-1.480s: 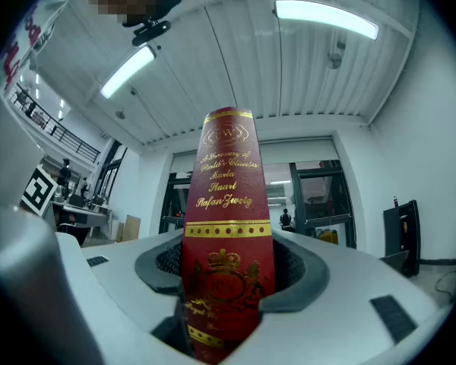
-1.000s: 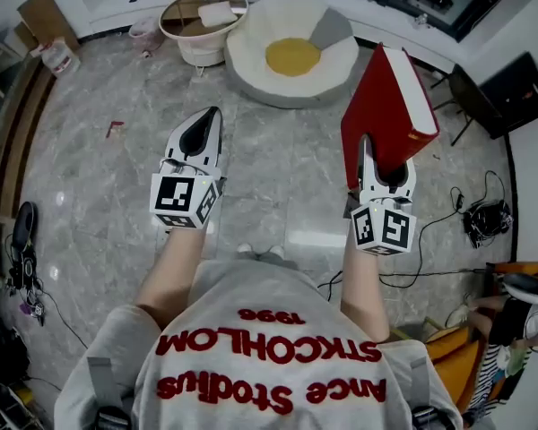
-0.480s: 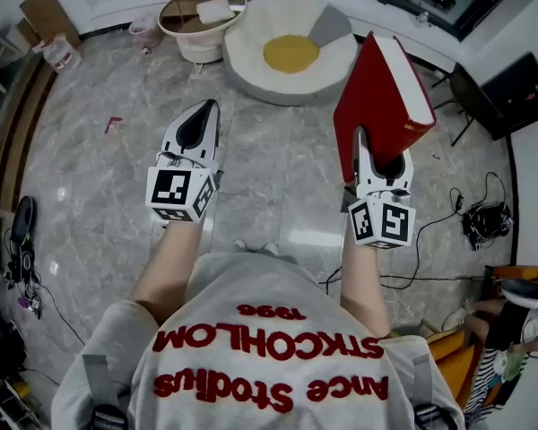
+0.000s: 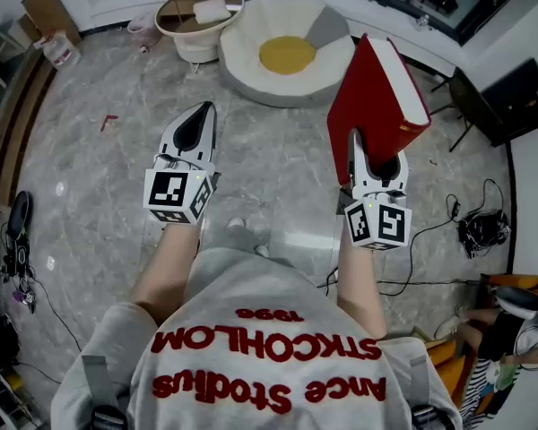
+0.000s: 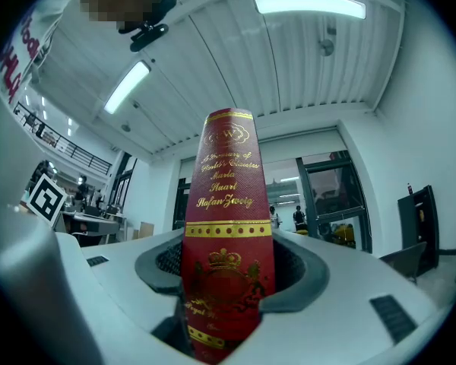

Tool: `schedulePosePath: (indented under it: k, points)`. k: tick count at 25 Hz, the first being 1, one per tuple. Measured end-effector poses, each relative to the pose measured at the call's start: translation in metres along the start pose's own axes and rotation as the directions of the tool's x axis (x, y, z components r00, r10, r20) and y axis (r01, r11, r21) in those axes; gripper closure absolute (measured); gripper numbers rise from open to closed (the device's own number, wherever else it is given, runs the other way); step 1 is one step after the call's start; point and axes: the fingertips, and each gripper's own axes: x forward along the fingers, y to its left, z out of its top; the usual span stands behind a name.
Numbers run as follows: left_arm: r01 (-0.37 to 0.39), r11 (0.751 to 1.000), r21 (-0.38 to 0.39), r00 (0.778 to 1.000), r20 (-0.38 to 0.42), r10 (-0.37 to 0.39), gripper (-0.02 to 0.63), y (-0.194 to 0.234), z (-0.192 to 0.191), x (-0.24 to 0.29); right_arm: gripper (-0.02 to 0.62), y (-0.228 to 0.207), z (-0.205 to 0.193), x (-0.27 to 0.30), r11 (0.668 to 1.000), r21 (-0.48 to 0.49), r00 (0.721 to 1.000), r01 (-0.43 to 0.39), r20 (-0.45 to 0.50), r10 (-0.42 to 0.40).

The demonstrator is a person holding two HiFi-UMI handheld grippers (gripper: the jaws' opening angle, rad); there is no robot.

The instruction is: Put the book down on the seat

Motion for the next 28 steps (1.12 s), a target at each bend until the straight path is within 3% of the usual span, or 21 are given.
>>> schedulePosePath:
  k: [13, 28]
  points:
    - [-0.011, 1.0, -0.018, 1.0, -0.014, 0.011, 0.592, 0.031, -0.019, 0.07, 0.33, -0.015, -0.022, 0.073, 1.0, 0.0, 1.0, -0.015, -0.013, 0.015]
    - [0.04, 0.998, -0.056, 0.999, -0.001, -0.04, 0.592, 0.123, -0.025, 0.223, 0.33, -0.028, -0.034, 0.236, 0.999, -0.04, 1.0, 0.015, -0.026, -0.016]
